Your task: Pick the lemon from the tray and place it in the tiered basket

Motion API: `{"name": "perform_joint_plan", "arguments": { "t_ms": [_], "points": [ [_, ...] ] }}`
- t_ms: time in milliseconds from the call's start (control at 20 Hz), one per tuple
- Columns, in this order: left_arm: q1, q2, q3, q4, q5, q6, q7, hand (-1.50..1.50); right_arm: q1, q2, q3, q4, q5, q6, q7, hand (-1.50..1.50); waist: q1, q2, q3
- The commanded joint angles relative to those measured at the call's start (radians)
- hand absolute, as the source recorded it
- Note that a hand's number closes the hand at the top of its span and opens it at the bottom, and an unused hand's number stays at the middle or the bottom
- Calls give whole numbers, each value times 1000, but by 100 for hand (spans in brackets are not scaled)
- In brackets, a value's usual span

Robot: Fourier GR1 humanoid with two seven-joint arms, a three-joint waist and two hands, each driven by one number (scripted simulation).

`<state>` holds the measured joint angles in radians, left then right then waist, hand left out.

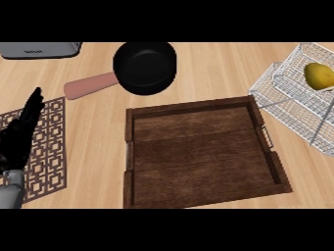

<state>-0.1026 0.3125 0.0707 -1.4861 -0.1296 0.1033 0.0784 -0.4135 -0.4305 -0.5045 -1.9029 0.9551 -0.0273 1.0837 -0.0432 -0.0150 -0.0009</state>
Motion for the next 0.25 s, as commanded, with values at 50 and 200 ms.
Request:
{"name": "perform_joint_plan", "arguments": {
  "t_ms": [50,200],
  "points": [
    [43,-10,-3,-38,-3,1,-17,0,267,81,-128,-334,-123,91,35,-150,0,2,2],
    [-2,-11,-8,-27,-7,-6,17,0,340,120,-217,-499,-253,145,35,-150,0,3,1]
  ]
}}
